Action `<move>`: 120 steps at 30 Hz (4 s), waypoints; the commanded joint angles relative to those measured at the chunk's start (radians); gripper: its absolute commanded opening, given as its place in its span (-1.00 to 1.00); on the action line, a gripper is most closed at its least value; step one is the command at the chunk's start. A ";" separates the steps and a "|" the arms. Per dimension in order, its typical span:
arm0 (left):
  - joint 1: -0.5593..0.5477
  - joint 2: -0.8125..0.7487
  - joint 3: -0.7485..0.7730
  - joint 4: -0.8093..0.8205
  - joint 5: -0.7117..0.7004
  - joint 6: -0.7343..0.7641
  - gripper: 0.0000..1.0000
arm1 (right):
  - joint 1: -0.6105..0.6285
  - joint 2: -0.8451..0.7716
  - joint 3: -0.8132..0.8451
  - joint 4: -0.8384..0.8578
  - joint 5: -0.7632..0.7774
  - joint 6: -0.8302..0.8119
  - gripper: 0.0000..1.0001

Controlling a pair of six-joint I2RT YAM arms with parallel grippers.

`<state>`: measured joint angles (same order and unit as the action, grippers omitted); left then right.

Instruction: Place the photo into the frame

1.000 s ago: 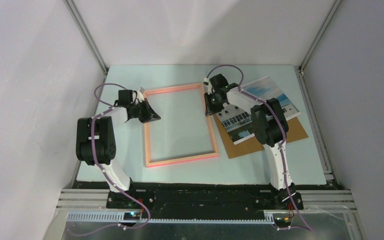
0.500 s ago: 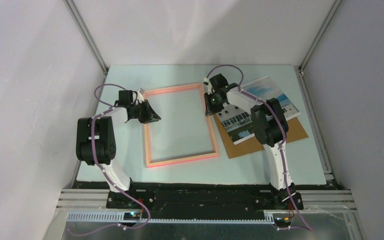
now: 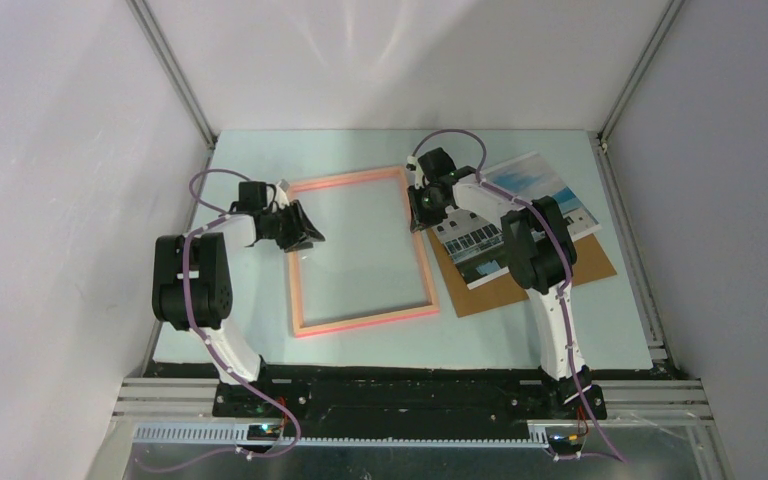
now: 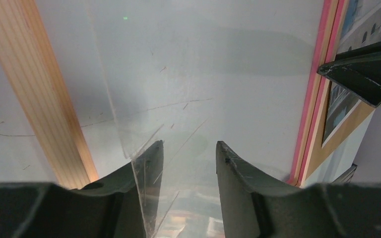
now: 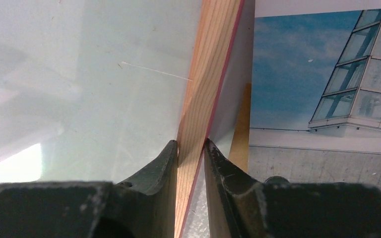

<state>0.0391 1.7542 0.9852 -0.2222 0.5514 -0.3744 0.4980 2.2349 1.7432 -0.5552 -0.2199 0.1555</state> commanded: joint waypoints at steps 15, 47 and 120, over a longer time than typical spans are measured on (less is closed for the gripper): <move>-0.018 -0.024 0.044 -0.075 -0.056 0.079 0.43 | 0.017 -0.009 0.004 0.009 0.007 -0.040 -0.59; -0.006 -0.137 0.128 -0.220 -0.303 0.187 0.63 | 0.015 -0.018 -0.013 0.020 0.001 -0.036 -0.60; -0.008 0.017 0.134 -0.281 -0.394 0.297 -0.43 | -0.013 -0.265 -0.377 0.108 -0.316 -0.081 0.03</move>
<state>0.0349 1.7363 1.0805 -0.4850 0.1570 -0.1158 0.4747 2.0289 1.3842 -0.4511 -0.4892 0.0769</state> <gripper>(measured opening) 0.310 0.512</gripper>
